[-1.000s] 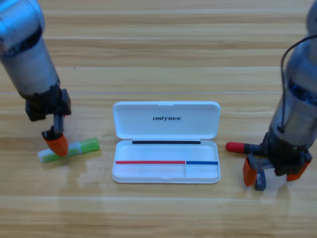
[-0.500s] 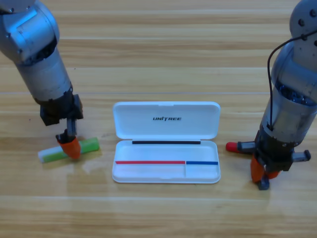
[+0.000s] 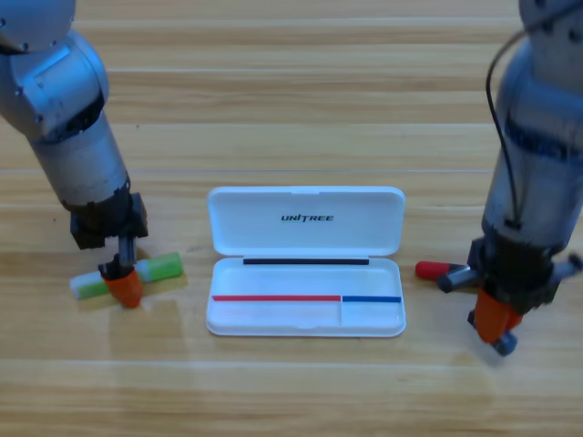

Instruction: Clean up eraser and pencils

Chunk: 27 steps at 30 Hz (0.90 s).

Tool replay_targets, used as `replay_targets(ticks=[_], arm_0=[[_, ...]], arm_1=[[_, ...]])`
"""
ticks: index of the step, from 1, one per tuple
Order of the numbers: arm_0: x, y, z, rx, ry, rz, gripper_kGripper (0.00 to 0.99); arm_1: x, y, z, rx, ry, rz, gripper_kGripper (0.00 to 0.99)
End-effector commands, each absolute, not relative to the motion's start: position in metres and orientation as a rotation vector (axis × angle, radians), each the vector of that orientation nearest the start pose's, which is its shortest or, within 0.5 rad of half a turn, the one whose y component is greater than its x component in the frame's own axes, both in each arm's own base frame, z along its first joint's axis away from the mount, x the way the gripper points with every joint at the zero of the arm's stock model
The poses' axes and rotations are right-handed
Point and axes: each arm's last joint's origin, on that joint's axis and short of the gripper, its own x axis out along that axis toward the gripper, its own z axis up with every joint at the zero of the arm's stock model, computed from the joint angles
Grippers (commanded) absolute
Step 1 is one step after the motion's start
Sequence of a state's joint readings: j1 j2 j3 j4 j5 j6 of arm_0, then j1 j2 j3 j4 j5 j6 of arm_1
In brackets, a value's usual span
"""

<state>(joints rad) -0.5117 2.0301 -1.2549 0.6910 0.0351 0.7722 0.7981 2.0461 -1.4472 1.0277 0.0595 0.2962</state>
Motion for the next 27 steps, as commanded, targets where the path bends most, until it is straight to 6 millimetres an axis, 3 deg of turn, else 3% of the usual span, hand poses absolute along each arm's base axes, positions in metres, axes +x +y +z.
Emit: replay_targets(ticks=[1, 5, 10, 11, 13, 14, 27], arm_0=[[0.319, -0.168, 0.165, 1.006, 1.286, -0.955, 0.831], [0.317, -0.167, 0.163, 1.018, 1.289, -0.969, 0.680], [0.318, -0.167, 0.162, 1.040, 1.290, -0.967, 0.468], [0.319, -0.167, 0.161, 1.044, 1.293, -0.963, 0.393], [0.322, -0.166, 0.161, 1.065, 1.298, -0.929, 0.094], [0.322, -0.166, 0.162, 1.068, 1.294, -0.923, 0.000], [0.306, -0.156, 0.226, 1.087, 1.196, -0.893, 0.000]], arm_1=[[0.224, 0.273, 0.271, -0.641, 1.447, 0.762, 0.000], [0.225, 0.282, 0.289, -0.772, 1.359, 0.909, 0.000], [0.229, 0.301, 0.277, -0.971, 1.335, 1.148, 0.000], [0.230, 0.304, 0.273, -0.998, 1.327, 1.174, 0.000], [0.235, 0.312, 0.265, -1.057, 1.305, 1.218, 0.000], [0.239, 0.317, 0.262, -1.092, 1.290, 1.220, 0.000], [0.274, 0.363, 0.225, -1.239, 1.200, 1.255, 0.000]])
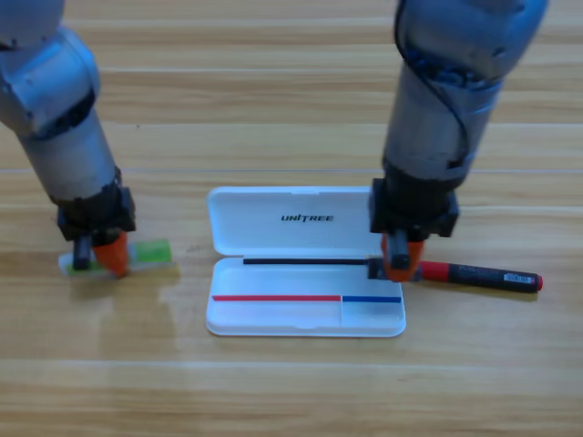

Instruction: Clean up eraser and pencils

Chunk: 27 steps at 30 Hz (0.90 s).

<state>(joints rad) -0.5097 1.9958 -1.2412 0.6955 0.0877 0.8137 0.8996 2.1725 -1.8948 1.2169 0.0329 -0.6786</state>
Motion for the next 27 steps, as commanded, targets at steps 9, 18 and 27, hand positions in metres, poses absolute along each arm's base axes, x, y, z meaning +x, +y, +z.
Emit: replay_targets(ticks=[9, 18, 27], arm_0=[[0.277, -0.153, 0.286, 1.112, 1.130, -0.865, 0.000], [0.238, -0.171, 0.314, 1.149, 1.075, -0.919, 0.000], [0.223, -0.185, 0.314, 1.158, 1.082, -0.972, 0.000]], arm_1=[[0.280, 0.374, 0.209, -1.246, 1.213, 1.257, 0.000], [0.273, 0.375, 0.206, -1.252, 1.241, 1.280, 0.000], [0.267, 0.379, 0.200, -1.240, 1.258, 1.314, 0.000]])
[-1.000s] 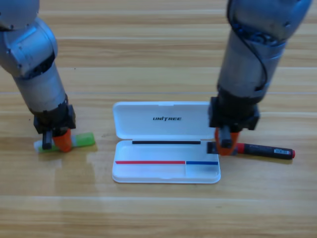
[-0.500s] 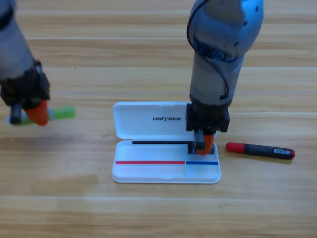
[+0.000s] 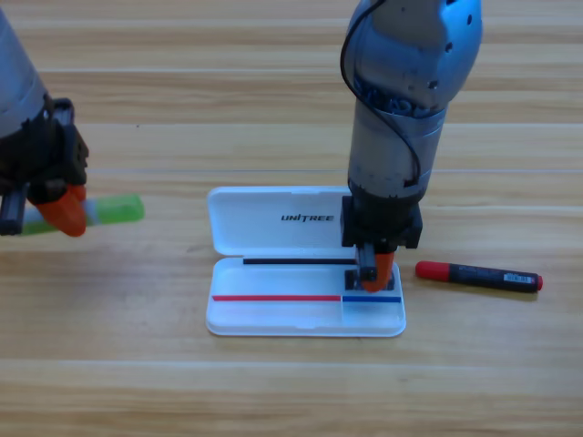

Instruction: Clean up eraser and pencils

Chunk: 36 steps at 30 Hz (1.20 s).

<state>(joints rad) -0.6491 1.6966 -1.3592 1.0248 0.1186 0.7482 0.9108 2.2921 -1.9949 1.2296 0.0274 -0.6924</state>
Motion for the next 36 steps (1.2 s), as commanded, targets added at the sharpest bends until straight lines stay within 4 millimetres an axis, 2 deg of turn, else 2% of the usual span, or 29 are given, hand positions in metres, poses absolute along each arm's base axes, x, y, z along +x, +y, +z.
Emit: replay_targets(ticks=[1, 12, 24, 27, 29, 30, 33, 36], arm_0=[[0.221, -0.187, 0.314, 1.161, 1.080, -0.979, 0.000], [0.221, -0.195, 0.308, 1.166, 1.095, -0.997, 0.000], [0.221, -0.197, 0.306, 1.166, 1.099, -1.005, 0.000], [0.221, -0.198, 0.305, 1.167, 1.101, -1.010, 0.000], [0.221, -0.199, 0.304, 1.168, 1.100, -1.012, 0.000], [0.221, -0.200, 0.303, 1.169, 1.100, -1.016, 0.000], [0.220, -0.201, 0.303, 1.173, 1.096, -1.018, 0.000], [0.220, -0.202, 0.303, 1.174, 1.096, -1.022, 0.000]], arm_1=[[0.267, 0.379, 0.199, -1.239, 1.260, 1.312, 0.000], [0.265, 0.375, 0.191, -1.257, 1.296, 1.309, 0.000], [0.265, 0.373, 0.192, -1.281, 1.294, 1.285, 0.017], [0.266, 0.372, 0.192, -1.285, 1.294, 1.276, 0.229], [0.267, 0.372, 0.192, -1.284, 1.294, 1.272, 0.463], [0.267, 0.372, 0.192, -1.283, 1.292, 1.272, 0.548], [0.267, 0.372, 0.194, -1.277, 1.288, 1.269, 0.730], [0.266, 0.371, 0.201, -1.272, 1.274, 1.267, 0.796]])
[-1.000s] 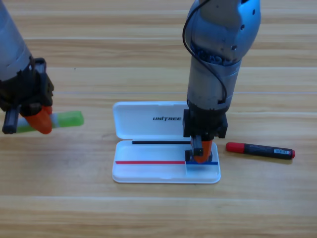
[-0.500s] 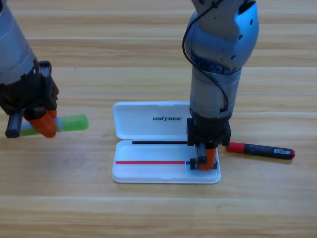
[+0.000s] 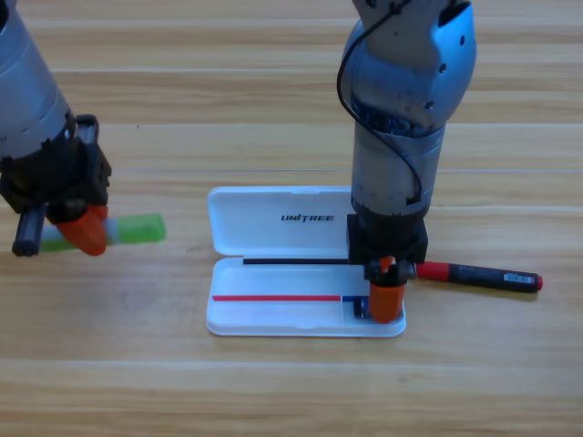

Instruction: Clean up eraser and pencils

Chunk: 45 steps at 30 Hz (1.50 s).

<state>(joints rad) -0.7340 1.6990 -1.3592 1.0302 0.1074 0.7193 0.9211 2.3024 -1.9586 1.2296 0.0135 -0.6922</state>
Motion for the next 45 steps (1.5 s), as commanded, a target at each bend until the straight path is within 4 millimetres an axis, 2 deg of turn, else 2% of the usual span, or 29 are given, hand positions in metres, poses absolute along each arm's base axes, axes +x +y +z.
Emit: replay_targets(ticks=[1, 3, 5, 10, 12, 14, 18, 23, 27, 32, 45], arm_0=[[0.220, -0.202, 0.302, 1.175, 1.099, -1.019, 0.000], [0.220, -0.203, 0.302, 1.175, 1.098, -1.022, 0.000], [0.220, -0.204, 0.301, 1.174, 1.097, -1.027, 0.000], [0.221, -0.216, 0.294, 1.180, 1.096, -1.064, 0.000], [0.222, -0.224, 0.291, 1.179, 1.092, -1.090, 0.000], [0.222, -0.233, 0.289, 1.177, 1.084, -1.113, 0.000], [0.226, -0.251, 0.281, 1.180, 1.074, -1.143, 0.000], [0.231, -0.271, 0.269, 1.186, 1.079, -1.168, 0.000], [0.235, -0.285, 0.258, 1.194, 1.081, -1.178, 0.000], [0.237, -0.297, 0.246, 1.201, 1.089, -1.188, 0.000], [0.240, -0.321, 0.228, 1.220, 1.087, -1.203, 0.000]], arm_1=[[0.265, 0.369, 0.206, -1.268, 1.265, 1.268, 0.813], [0.260, 0.362, 0.224, -1.254, 1.235, 1.272, 0.822], [0.251, 0.351, 0.250, -1.233, 1.190, 1.276, 0.834], [0.221, 0.311, 0.315, -1.192, 1.068, 1.276, 0.859], [0.212, 0.294, 0.329, -1.194, 1.046, 1.259, 0.862], [0.215, 0.279, 0.333, -1.187, 1.058, 1.216, 0.862], [0.239, 0.254, 0.318, -1.184, 1.144, 1.117, 0.862], [0.276, 0.241, 0.278, -1.154, 1.207, 1.076, 0.862], [0.296, 0.242, 0.251, -1.159, 1.233, 1.083, 0.862], [0.315, 0.247, 0.226, -1.164, 1.253, 1.098, 0.861], [0.339, 0.256, 0.171, -1.180, 1.338, 1.144, 0.808]])
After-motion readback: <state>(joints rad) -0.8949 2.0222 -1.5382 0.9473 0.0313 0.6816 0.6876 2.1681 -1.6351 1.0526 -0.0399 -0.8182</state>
